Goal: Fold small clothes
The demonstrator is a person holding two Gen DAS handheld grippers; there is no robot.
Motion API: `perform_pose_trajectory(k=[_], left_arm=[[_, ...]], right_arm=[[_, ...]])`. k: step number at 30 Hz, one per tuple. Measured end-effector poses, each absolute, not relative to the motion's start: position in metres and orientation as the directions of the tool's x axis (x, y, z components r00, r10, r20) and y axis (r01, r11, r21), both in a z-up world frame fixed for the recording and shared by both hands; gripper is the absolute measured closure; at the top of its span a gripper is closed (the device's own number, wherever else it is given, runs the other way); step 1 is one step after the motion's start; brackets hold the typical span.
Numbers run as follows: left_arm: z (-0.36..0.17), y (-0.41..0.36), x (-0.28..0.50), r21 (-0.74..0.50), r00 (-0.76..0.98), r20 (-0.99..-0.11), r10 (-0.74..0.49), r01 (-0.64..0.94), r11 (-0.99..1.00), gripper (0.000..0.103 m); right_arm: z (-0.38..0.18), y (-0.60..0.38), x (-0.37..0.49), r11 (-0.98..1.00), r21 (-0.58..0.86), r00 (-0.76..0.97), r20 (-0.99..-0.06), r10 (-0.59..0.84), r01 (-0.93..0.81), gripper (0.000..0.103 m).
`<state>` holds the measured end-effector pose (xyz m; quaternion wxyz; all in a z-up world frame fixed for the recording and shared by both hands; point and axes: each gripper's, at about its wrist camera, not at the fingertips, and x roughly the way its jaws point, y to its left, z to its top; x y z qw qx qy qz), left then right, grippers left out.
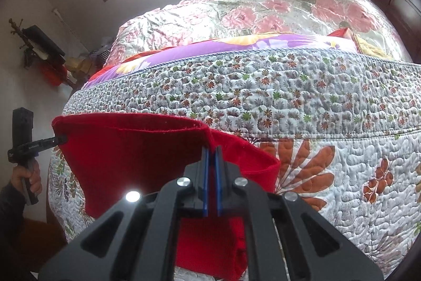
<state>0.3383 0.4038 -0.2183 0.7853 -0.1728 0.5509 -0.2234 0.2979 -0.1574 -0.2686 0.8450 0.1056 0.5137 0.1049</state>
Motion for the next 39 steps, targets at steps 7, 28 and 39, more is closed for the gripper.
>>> perform_pose_trajectory(k=[7, 28, 39], left_arm=[[-0.259, 0.413, 0.365, -0.546, 0.240, -0.795, -0.557, 0.117, 0.829, 0.100], [-0.288, 0.442, 0.388, -0.516, 0.353, -0.797, -0.491, 0.027, 0.856, 0.062], [-0.322, 0.411, 0.373, -0.496, 0.217, -0.842, -0.493, 0.045, 0.867, 0.055]], right_arm=[[-0.303, -0.158, 0.326, 0.959, 0.276, 0.404, -0.872, 0.276, -0.058, 0.100], [-0.362, -0.178, 0.347, 0.925, 0.369, 0.407, -0.861, 0.304, 0.090, 0.079], [-0.384, -0.187, 0.347, 0.873, 0.468, 0.342, -0.850, 0.401, 0.139, 0.084]])
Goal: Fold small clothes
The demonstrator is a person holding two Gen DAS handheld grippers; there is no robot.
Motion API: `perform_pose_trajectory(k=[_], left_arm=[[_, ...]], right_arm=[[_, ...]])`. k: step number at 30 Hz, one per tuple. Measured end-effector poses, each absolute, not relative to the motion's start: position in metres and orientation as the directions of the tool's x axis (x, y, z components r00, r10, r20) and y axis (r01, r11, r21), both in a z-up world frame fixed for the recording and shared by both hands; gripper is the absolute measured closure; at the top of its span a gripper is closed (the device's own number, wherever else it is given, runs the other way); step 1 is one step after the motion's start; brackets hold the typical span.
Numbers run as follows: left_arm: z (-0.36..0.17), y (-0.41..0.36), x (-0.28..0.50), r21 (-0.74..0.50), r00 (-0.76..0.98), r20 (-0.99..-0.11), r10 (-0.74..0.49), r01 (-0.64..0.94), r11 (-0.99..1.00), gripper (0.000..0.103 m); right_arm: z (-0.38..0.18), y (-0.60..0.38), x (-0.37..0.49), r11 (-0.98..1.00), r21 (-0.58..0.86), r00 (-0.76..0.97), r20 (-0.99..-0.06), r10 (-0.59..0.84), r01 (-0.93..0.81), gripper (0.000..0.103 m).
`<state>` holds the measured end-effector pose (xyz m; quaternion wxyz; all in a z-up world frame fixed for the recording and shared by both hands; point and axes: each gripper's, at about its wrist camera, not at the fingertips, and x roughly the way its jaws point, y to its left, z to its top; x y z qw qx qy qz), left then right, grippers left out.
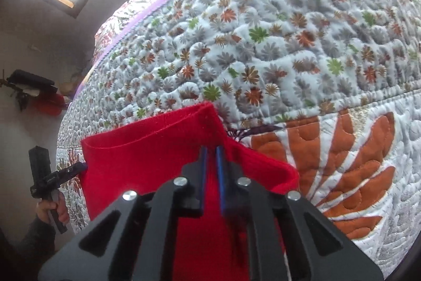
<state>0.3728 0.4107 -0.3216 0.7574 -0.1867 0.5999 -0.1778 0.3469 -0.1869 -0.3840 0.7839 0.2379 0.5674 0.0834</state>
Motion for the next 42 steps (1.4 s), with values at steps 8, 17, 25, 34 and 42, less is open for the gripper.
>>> perform_pose_trajectory(k=[8, 17, 25, 34, 42], left_arm=[[-0.310, 0.407, 0.278, -0.671, 0.120, -0.729, -0.674, 0.065, 0.738, 0.054], [-0.320, 0.423, 0.234, -0.692, 0.159, -0.713, -0.683, 0.000, 0.722, 0.057], [-0.369, 0.402, 0.184, -0.637, -0.026, -0.771, -0.637, 0.016, 0.771, 0.058], [-0.348, 0.478, 0.155, -0.643, -0.009, -0.763, -0.646, -0.088, 0.761, 0.042], [-0.317, 0.535, 0.206, -0.682, 0.157, -0.731, -0.664, -0.202, 0.703, 0.013]], right_arm=[[-0.387, -0.153, 0.256, 0.812, 0.578, 0.158, -0.812, 0.562, 0.078, 0.076], [-0.386, -0.173, 0.220, 0.843, 0.523, 0.170, -0.849, 0.501, 0.124, 0.076], [-0.423, -0.146, 0.174, 0.895, 0.441, 0.029, -0.898, 0.440, 0.066, 0.088], [-0.395, -0.186, 0.148, 0.927, 0.326, 0.106, -0.944, 0.311, 0.187, 0.081], [-0.325, -0.023, 0.140, 0.974, 0.085, 0.246, -0.960, 0.137, -0.212, 0.056]])
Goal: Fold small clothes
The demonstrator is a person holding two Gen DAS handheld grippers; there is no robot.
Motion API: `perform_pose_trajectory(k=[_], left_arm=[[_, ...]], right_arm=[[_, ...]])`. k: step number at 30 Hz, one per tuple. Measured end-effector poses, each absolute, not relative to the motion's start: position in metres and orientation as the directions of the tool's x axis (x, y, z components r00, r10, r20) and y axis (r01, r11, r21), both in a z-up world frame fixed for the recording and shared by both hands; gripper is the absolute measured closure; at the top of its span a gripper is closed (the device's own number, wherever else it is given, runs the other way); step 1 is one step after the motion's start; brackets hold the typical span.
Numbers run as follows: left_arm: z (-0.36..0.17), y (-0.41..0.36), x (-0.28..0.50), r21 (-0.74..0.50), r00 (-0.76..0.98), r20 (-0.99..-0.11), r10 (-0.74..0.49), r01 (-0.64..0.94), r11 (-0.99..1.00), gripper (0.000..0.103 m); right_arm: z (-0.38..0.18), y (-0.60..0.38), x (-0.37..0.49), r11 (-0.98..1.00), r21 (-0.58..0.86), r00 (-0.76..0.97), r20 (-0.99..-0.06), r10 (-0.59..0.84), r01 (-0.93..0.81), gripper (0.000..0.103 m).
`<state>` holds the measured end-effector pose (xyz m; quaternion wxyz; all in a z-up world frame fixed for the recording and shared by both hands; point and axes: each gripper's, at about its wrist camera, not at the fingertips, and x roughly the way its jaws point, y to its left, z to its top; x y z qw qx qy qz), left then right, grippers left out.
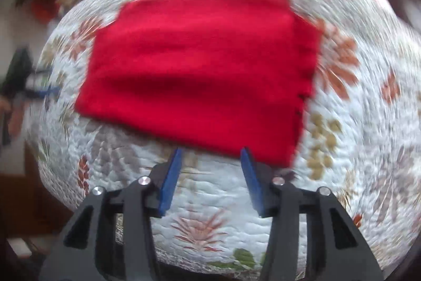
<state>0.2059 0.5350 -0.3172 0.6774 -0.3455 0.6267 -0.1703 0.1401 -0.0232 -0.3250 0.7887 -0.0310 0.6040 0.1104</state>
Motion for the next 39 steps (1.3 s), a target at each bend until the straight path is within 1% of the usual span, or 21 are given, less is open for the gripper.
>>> perform_pose_trajectory(k=[3, 4, 6, 7, 8, 11, 16, 24, 33, 39], left_arm=[[-0.322, 0.532, 0.232, -0.733, 0.147, -0.679, -0.719, -0.184, 0.655, 0.011], [-0.324, 0.525, 0.240, -0.744, 0.146, -0.667, -0.731, -0.174, 0.644, 0.011], [-0.331, 0.520, 0.257, -0.757, 0.139, -0.653, -0.745, -0.159, 0.634, 0.011], [-0.335, 0.519, 0.265, -0.761, 0.136, -0.647, -0.750, -0.157, 0.629, 0.011], [-0.339, 0.516, 0.272, -0.768, 0.132, -0.640, -0.757, -0.158, 0.621, 0.011], [-0.353, 0.517, 0.293, -0.787, 0.122, -0.614, -0.780, -0.167, 0.594, 0.011], [-0.376, 0.511, 0.320, -0.824, 0.071, -0.562, -0.824, -0.142, 0.549, 0.011], [-0.391, 0.493, 0.351, -0.876, 0.011, -0.477, -0.879, -0.083, 0.474, 0.011], [-0.396, 0.485, 0.370, -0.896, -0.028, -0.442, -0.896, -0.024, 0.443, 0.011], [-0.392, 0.476, 0.372, -0.897, -0.025, -0.441, -0.897, -0.006, 0.441, 0.012]], right_arm=[[-0.323, 0.057, 0.132, 0.921, -0.018, 0.293, -0.950, 0.106, -0.390, 0.052], [-0.323, 0.082, 0.129, 0.894, -0.066, 0.318, -0.944, 0.088, -0.443, 0.049], [-0.327, 0.128, 0.123, 0.833, -0.136, 0.352, -0.933, 0.075, -0.537, 0.048], [-0.329, 0.143, 0.121, 0.809, -0.161, 0.364, -0.929, 0.070, -0.565, 0.046], [-0.333, 0.161, 0.120, 0.779, -0.187, 0.375, -0.924, 0.066, -0.598, 0.042], [-0.346, 0.189, 0.123, 0.735, -0.240, 0.397, -0.917, 0.043, -0.634, 0.041], [-0.375, 0.229, 0.141, 0.744, -0.216, 0.368, -0.929, 0.044, -0.633, 0.041], [-0.390, 0.250, 0.165, 0.770, -0.127, 0.319, -0.942, 0.103, -0.625, 0.041], [-0.396, 0.257, 0.185, 0.810, -0.047, 0.282, -0.948, 0.149, -0.585, 0.041], [-0.403, 0.255, 0.184, 0.817, -0.052, 0.292, -0.945, 0.145, -0.575, 0.041]])
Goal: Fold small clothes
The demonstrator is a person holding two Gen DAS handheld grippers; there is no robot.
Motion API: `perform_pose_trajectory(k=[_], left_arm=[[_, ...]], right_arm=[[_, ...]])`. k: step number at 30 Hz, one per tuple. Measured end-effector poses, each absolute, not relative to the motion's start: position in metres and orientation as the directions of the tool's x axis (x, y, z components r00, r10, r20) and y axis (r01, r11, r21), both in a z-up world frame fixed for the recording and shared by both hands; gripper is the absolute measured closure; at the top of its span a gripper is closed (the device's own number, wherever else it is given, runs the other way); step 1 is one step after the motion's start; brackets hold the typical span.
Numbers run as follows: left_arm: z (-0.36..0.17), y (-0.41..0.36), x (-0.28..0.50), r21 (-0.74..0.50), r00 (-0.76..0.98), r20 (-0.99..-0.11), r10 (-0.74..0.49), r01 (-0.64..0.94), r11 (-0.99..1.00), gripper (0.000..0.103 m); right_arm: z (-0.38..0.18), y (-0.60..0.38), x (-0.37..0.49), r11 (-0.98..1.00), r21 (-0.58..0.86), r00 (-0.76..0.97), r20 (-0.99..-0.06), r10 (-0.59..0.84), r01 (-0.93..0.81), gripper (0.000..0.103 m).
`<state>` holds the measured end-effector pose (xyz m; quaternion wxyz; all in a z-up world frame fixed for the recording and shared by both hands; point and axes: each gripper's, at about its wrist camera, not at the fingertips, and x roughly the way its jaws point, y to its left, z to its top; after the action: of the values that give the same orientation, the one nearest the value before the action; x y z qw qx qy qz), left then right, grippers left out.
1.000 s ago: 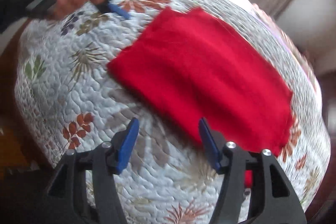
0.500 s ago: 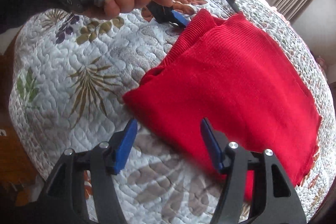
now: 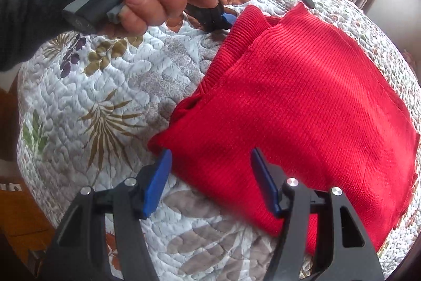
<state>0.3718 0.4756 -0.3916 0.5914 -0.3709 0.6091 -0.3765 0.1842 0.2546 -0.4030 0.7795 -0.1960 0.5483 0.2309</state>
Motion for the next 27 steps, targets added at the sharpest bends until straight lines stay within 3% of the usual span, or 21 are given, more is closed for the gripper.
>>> perform_pose_trajectory(k=[3, 10, 16, 18, 19, 22, 25, 27], left_arm=[[-0.391, 0.469, 0.374, -0.895, -0.024, -0.447, -0.894, 0.000, 0.447, 0.013], [-0.396, 0.471, 0.372, -0.886, -0.023, -0.464, -0.886, 0.004, 0.464, 0.031], [-0.399, 0.468, 0.375, -0.886, -0.015, -0.463, -0.886, -0.009, 0.463, 0.027], [-0.398, 0.466, 0.375, -0.875, -0.013, -0.485, -0.875, -0.002, 0.485, 0.034], [-0.398, 0.464, 0.375, -0.868, -0.018, -0.496, -0.868, 0.002, 0.496, 0.050], [-0.403, 0.462, 0.376, -0.844, -0.038, -0.535, -0.844, -0.014, 0.535, 0.074], [-0.402, 0.460, 0.379, -0.831, -0.052, -0.553, -0.831, -0.028, 0.555, 0.080], [-0.397, 0.456, 0.379, -0.819, -0.059, -0.572, -0.818, -0.024, 0.574, 0.083]], right_arm=[[-0.404, 0.254, 0.169, 0.800, -0.100, 0.329, -0.936, 0.126, -0.591, 0.041], [-0.427, 0.278, 0.124, 0.649, -0.365, 0.501, -0.865, 0.028, -0.667, 0.042], [-0.438, 0.296, 0.125, 0.580, -0.508, 0.615, -0.789, -0.015, -0.637, 0.042], [-0.440, 0.301, 0.133, 0.568, -0.526, 0.628, -0.778, -0.022, -0.632, 0.045], [-0.438, 0.303, 0.140, 0.576, -0.520, 0.625, -0.781, -0.022, -0.630, 0.050], [-0.430, 0.301, 0.150, 0.626, -0.469, 0.585, -0.810, -0.025, -0.623, 0.071], [-0.423, 0.292, 0.164, 0.688, -0.402, 0.538, -0.842, -0.019, -0.604, 0.088], [-0.412, 0.286, 0.169, 0.720, -0.365, 0.525, -0.851, -0.001, -0.590, 0.090]])
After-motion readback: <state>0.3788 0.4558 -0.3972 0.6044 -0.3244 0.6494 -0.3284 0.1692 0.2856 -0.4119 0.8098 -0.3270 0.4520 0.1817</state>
